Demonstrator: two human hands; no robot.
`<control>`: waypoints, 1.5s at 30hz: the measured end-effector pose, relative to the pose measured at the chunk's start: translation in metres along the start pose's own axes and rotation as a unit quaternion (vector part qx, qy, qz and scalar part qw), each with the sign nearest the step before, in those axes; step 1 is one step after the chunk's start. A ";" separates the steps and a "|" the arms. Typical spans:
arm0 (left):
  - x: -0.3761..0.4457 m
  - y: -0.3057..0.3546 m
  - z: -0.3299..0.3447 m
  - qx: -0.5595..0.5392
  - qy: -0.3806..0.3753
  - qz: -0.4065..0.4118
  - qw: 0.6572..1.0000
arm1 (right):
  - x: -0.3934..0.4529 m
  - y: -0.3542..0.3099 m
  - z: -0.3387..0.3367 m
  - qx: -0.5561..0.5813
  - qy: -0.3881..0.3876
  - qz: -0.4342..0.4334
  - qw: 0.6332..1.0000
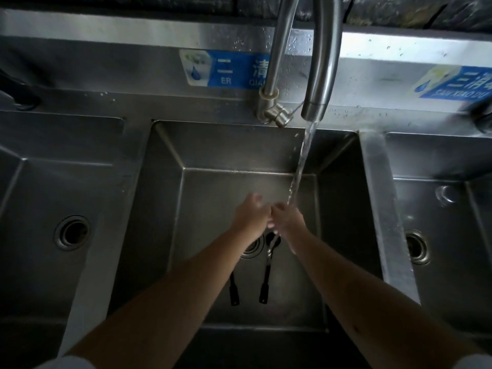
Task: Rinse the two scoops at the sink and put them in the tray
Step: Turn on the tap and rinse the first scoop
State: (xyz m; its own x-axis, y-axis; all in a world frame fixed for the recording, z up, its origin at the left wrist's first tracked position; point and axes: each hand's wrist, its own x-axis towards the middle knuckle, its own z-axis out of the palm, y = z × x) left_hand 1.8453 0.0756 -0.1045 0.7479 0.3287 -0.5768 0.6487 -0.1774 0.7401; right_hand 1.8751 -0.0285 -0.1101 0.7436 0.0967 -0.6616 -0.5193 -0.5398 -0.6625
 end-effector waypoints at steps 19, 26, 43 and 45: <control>-0.007 -0.164 0.078 0.041 -0.121 -0.093 0.987 | 0.018 0.178 0.062 -0.142 0.005 0.108 0.984; -0.007 -0.170 0.074 -0.003 -0.129 -0.111 0.985 | 0.016 0.167 0.066 -0.162 -0.039 0.081 0.983; 0.020 -0.056 0.035 -0.201 -0.049 -0.120 0.971 | -0.028 0.067 0.019 0.090 -0.022 0.117 0.989; 0.027 -0.047 0.035 -0.228 -0.057 -0.123 0.964 | -0.029 0.062 0.015 0.101 -0.020 0.112 0.988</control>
State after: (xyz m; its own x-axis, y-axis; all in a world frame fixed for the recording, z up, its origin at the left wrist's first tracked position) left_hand 1.8400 0.0600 -0.1674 0.6063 0.1992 -0.7699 0.6987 0.3288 0.6353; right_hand 1.8152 -0.0524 -0.1365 0.5856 0.0296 -0.8100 -0.7448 -0.3746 -0.5522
